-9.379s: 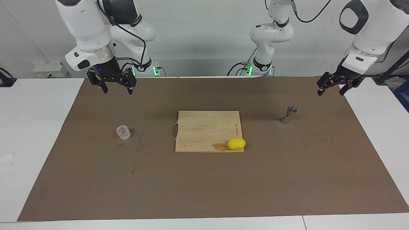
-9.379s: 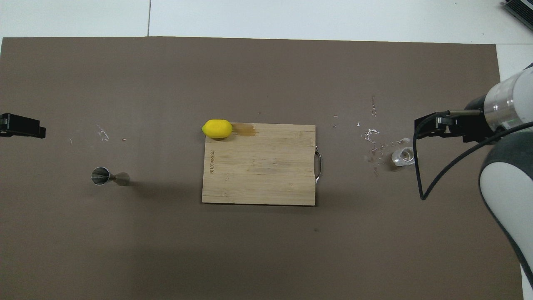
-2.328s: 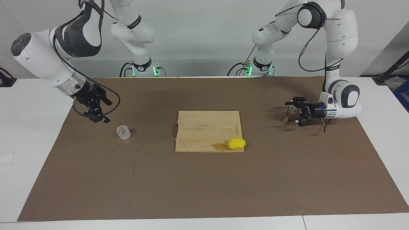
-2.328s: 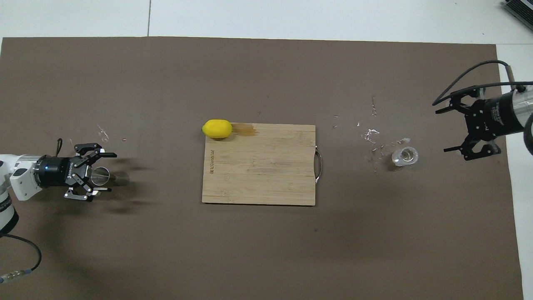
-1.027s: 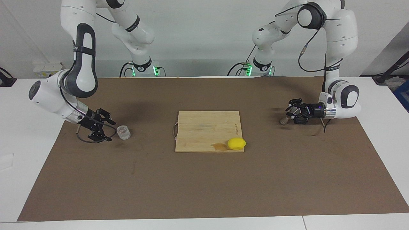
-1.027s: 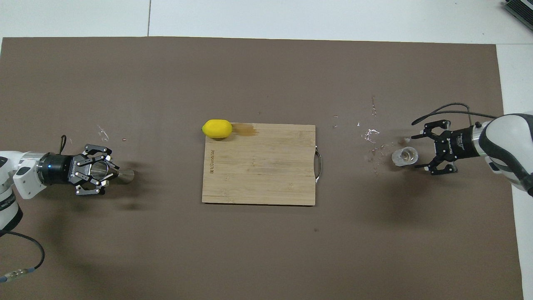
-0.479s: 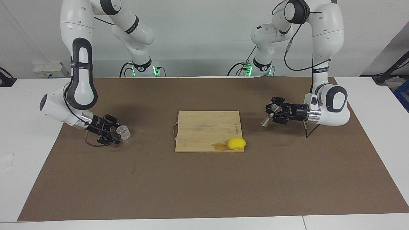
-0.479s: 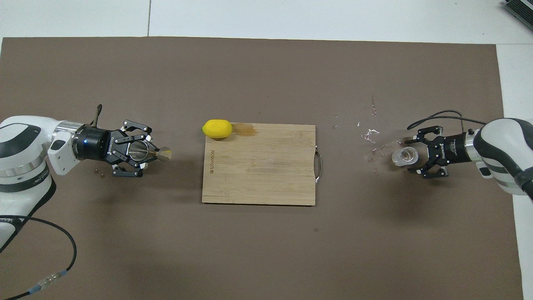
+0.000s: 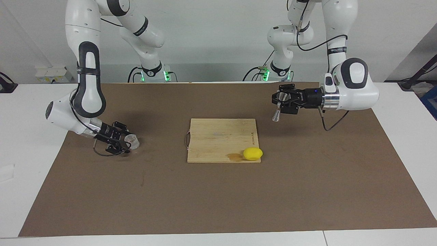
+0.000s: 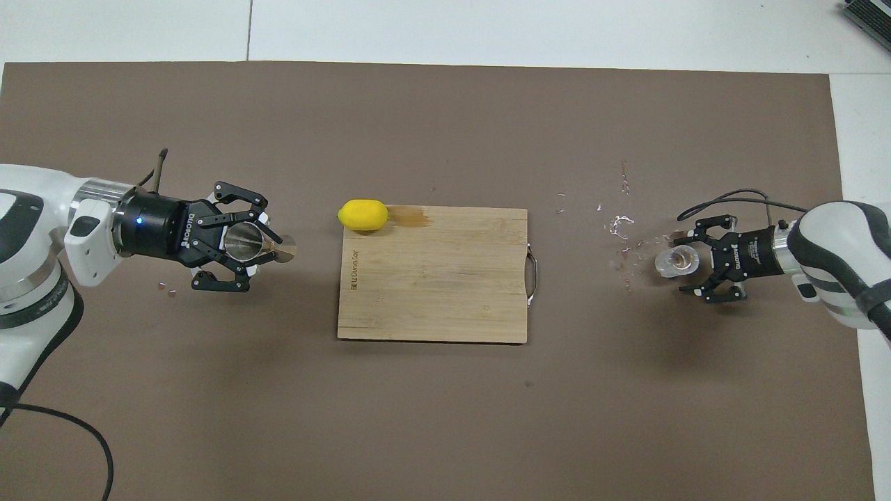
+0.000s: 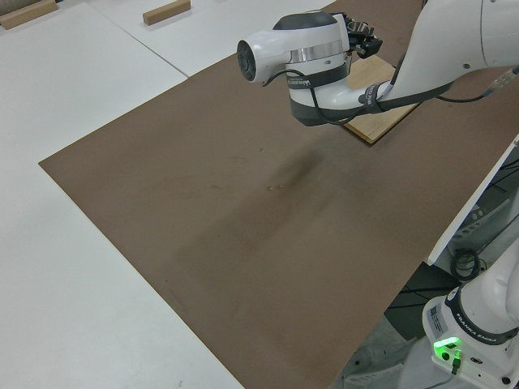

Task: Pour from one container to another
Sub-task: 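Carry the metal cup onto the cutting board with the left gripper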

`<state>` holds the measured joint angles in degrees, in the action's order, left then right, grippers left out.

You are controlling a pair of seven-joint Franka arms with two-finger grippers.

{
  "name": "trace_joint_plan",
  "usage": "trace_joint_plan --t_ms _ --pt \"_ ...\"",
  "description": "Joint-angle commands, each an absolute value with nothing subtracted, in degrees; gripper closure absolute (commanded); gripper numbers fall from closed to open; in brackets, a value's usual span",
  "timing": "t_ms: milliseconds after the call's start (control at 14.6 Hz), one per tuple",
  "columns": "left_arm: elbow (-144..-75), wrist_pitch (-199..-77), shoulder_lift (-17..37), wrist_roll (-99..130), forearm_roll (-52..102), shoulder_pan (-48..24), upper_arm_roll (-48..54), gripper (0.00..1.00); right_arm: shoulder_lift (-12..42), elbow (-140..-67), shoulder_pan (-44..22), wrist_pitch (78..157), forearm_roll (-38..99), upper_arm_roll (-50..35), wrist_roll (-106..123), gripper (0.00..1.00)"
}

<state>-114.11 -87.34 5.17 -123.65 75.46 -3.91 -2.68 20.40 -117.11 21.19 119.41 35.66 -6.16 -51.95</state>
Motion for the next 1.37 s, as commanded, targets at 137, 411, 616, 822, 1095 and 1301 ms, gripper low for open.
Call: trace_joint_plan --t_ms 137,411,616,822,1095,1301 --pt "-120.23 -107.61 1.14 -121.29 84.26 -18.07 -3.43 1.00 19.25 -118.65 21.01 119.88 37.88 -6.59 -50.01 0.00" --pt "-123.30 -121.09 2.19 -121.38 94.89 -29.41 -3.43 1.00 19.16 -118.65 20.92 119.36 37.88 -6.59 -48.43 0.00" --pt "-122.53 -123.31 8.76 -123.39 102.64 -33.74 -3.43 1.00 19.16 -118.74 20.92 119.35 37.88 -6.50 -47.64 0.01" --pt "-119.62 -124.53 14.05 -128.22 106.52 -36.47 -3.43 1.00 19.16 -118.74 20.92 119.44 37.88 -6.50 -47.64 0.04" --pt "-119.44 -124.63 15.12 -130.51 108.19 -36.21 -3.43 1.00 19.16 -118.74 20.92 119.36 37.88 -6.50 -47.64 0.15" --pt "-119.18 -124.89 16.61 -130.78 112.31 -36.56 -3.43 1.00 19.16 -118.65 21.01 119.44 37.88 -6.59 -47.81 0.20"
